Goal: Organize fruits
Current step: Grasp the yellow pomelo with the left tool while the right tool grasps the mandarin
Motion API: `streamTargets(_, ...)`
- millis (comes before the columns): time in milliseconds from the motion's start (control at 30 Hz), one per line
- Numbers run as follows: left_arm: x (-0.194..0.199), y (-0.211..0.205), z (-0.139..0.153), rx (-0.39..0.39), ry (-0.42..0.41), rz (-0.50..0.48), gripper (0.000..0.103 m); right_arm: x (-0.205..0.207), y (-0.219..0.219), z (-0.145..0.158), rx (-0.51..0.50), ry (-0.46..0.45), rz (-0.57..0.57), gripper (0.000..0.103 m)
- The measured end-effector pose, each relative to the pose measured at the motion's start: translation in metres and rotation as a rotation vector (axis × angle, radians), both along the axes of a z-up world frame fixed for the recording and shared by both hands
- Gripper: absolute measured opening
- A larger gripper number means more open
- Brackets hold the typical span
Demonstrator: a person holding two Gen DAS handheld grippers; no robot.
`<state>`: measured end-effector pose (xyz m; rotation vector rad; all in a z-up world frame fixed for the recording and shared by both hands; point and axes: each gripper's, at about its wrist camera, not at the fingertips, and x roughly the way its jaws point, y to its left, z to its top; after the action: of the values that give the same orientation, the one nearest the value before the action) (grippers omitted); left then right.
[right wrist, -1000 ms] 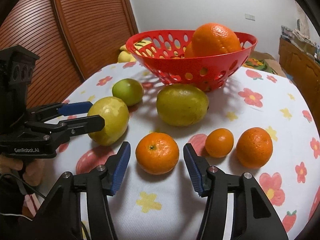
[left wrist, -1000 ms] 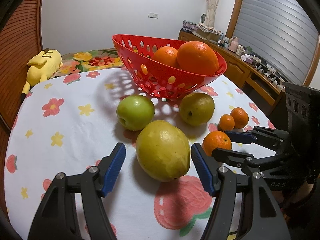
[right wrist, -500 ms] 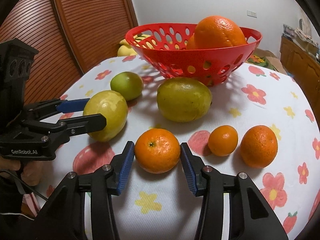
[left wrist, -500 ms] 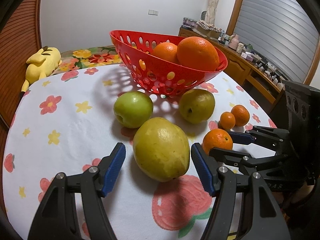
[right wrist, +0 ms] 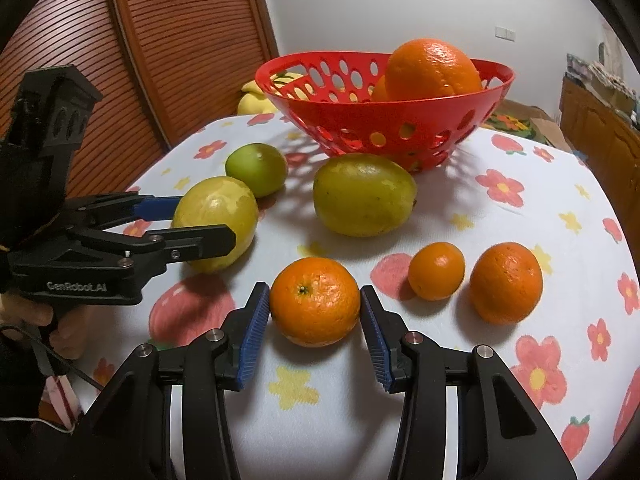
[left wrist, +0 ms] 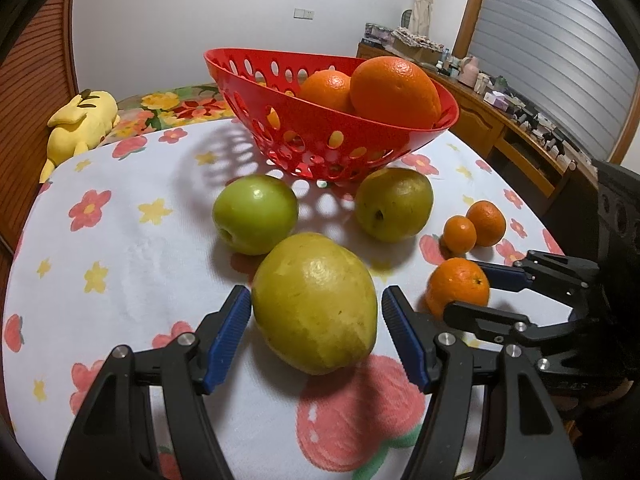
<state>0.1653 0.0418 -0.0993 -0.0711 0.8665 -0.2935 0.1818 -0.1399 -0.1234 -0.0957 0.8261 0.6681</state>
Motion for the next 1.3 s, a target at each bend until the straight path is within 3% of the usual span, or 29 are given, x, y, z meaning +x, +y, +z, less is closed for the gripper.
streamTargets(467, 0.009, 0.000, -0.011, -0.001, 0.040, 0.012, 0.068, -0.005, -0.014, -0.003, 0.030, 0.002, -0.012, 0.046)
streamTargets(533, 0.008, 0.000, -0.011, -0.008, 0.033, 0.010, 0.066, -0.006, -0.014, -0.004, 0.030, 0.002, -0.014, 0.046)
streamTargets(567, 0.007, 0.001, -0.011, -0.015, 0.025, 0.007, 0.061, -0.005, -0.014, -0.004, 0.031, 0.003, -0.015, 0.046)
streamTargets(1300, -0.004, 0.007, 0.015, -0.046, -0.045, 0.017, 0.060, -0.005, -0.016, -0.001, 0.029, -0.001, -0.009, 0.046)
